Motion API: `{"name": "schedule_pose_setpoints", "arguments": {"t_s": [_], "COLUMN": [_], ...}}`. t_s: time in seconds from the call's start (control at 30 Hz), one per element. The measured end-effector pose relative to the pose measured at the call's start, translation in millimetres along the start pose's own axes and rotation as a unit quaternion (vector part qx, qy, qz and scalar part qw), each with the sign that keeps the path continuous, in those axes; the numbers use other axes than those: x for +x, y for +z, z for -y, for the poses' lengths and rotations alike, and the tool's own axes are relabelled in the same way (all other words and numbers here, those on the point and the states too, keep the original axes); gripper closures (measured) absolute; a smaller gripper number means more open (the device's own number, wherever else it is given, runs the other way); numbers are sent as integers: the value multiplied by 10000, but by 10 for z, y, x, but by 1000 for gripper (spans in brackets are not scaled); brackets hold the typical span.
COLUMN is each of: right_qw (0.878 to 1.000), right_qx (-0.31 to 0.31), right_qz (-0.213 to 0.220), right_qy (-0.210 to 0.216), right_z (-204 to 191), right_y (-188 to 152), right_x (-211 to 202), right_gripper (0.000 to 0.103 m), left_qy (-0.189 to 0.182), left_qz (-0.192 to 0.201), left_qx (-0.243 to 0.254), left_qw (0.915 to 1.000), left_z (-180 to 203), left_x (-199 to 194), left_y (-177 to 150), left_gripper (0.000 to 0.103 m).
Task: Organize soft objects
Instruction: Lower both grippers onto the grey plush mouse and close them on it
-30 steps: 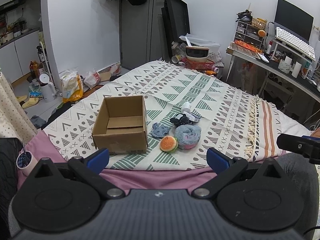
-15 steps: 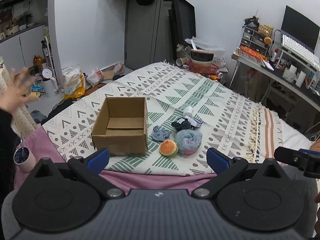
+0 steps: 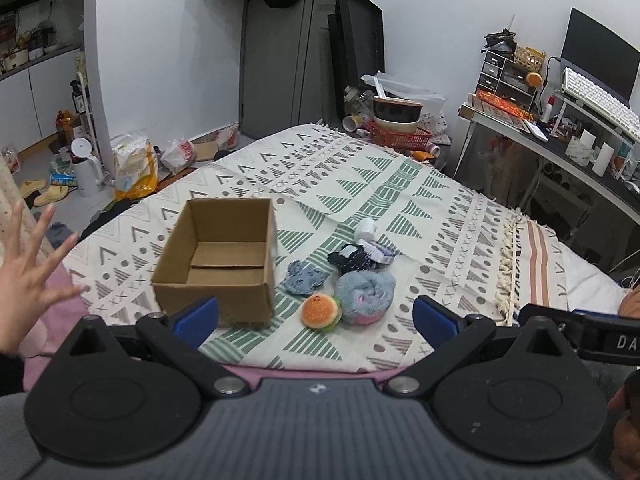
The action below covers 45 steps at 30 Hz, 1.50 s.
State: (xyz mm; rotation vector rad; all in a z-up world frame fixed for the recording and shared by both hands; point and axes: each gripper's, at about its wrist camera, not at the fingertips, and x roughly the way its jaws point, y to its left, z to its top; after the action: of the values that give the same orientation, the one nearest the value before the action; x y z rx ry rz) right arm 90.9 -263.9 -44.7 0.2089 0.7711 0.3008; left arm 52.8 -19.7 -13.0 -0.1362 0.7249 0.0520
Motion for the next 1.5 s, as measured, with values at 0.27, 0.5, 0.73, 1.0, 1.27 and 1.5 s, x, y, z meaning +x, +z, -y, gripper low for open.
{"name": "schedule_pose_setpoints", "arguments": {"t_s": [0.27, 0.5, 0.73, 1.0, 1.27, 1.5], "right_qw": [9994, 9968, 9945, 9883, 9842, 9730], "right_qx": [313, 674, 903, 1344, 1467, 1768], "right_qz": [-124, -240, -302, -547, -828, -1289], "right_qy": [111, 346, 434, 462, 539, 729], "right_z": [198, 349, 405, 471, 475, 465], "right_y": [92, 216, 367, 489, 375, 238], "right_x": [283, 575, 825, 1135, 1522, 1877], "right_gripper": [0, 4, 12, 15, 25, 41], "left_qy": [-219, -344, -443, -476, -800, -1028], "left_qz": [-153, -251, -445, -689, -974, -1448], "left_qx": [-110, -92, -148, -456, -57, -230], "left_qw": [9996, 9990, 9979, 9954, 9920, 9838], "left_z": [107, 196, 223, 89, 124, 35], "left_x": [348, 644, 994, 1379, 1782, 2236], "left_y": [66, 174, 359, 481, 524, 359], "left_gripper": [3, 9, 21, 33, 34, 56]}}
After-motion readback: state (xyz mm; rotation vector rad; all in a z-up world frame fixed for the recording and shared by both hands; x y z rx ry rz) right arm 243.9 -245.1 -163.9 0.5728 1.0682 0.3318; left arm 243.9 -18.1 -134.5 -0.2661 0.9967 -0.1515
